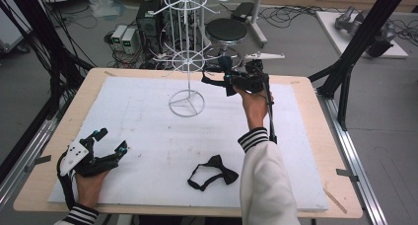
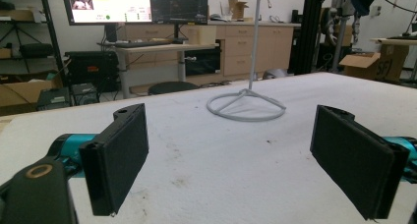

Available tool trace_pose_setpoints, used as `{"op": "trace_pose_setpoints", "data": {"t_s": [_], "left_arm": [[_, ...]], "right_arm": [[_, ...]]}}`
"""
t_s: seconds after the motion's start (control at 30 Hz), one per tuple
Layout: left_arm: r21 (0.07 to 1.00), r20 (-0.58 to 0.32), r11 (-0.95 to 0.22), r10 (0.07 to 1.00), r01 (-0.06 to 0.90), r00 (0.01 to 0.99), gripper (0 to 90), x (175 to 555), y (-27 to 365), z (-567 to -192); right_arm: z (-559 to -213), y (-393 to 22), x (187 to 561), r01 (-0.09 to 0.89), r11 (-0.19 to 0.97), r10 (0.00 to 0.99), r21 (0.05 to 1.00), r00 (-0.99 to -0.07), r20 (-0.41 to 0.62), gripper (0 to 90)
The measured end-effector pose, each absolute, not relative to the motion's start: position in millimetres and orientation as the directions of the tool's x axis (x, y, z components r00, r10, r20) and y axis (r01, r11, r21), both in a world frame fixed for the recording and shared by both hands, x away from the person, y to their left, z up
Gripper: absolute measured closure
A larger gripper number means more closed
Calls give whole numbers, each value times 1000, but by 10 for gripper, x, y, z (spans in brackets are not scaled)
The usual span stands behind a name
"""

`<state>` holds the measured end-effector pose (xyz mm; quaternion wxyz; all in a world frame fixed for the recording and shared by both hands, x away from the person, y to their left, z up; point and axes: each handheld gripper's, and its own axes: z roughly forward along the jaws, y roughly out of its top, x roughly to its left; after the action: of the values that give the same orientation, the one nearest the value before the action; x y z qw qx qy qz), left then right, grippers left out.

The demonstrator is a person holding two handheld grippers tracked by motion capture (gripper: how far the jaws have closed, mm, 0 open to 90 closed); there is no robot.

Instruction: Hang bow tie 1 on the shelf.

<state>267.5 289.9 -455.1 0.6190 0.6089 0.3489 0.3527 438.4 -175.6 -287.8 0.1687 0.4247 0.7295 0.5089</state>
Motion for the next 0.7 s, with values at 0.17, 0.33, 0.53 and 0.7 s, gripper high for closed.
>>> {"op": "trace_pose_setpoints", "data": {"t_s": [0.17,0.33,0.53,0.7], "left_arm": [[1000,-3,11,861,-12,508,150,2675,2897,-4552],[1000,-4,11,861,-12,508,150,2675,2898,-4552],[1000,-3,10,862,-11,507,150,2676,2897,-4551],[1000,-4,11,863,-12,506,150,2677,2897,-4552]], "right_arm": [[-2921,-1710,4423,452,127,797,883,-576,180,747],[-2968,-1687,4471,452,93,795,887,-570,207,747],[-3005,-1668,4505,457,86,796,885,-566,215,747],[-3038,-1653,4533,464,87,798,881,-562,217,747]]}}
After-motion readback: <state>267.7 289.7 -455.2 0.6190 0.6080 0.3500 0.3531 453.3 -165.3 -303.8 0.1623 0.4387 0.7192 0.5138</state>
